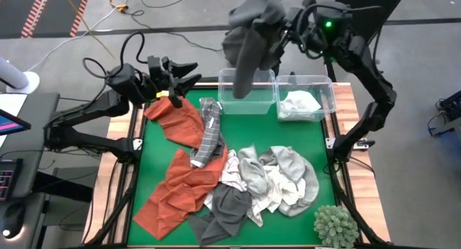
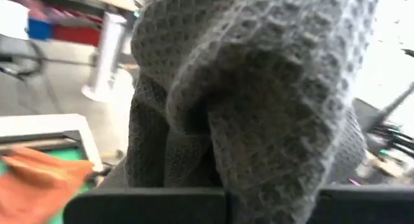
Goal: Sort towels by color in basket
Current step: Put the gray towel into the left transparent bin
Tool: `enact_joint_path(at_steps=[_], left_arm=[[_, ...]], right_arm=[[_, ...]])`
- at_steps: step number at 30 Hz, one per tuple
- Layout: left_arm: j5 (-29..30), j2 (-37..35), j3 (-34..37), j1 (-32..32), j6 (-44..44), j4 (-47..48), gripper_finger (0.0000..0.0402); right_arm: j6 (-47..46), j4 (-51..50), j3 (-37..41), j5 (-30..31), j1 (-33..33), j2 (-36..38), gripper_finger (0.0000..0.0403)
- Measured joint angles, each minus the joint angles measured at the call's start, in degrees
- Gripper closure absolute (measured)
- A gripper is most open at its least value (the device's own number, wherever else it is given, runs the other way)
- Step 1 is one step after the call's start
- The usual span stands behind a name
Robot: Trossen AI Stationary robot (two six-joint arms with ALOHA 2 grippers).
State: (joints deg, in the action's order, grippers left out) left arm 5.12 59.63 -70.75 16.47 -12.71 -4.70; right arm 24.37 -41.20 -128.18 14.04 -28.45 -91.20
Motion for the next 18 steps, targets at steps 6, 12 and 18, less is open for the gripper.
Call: enact_joint_path(at_steps=[6,12,18], left_arm=[[1.45,-0.2,-0.01,0.0,0.19,0.28,0.0167],[1.59,0.09,-0.01,0.01,1.31,0.38,0.0167],[1.6,-0.03,-0.01,0.0,1.49,0.29,0.0167]], right_arm=[[2.09,-11.32,-0.01,-1.92,-0.8,-0.7,0.0377],[1.83,-27.0,0.18,-10.01,1.7,-3.15,0.0374],[1.04,-28.42,0.04,-22.61,3.37,-1.01,0.0376]])
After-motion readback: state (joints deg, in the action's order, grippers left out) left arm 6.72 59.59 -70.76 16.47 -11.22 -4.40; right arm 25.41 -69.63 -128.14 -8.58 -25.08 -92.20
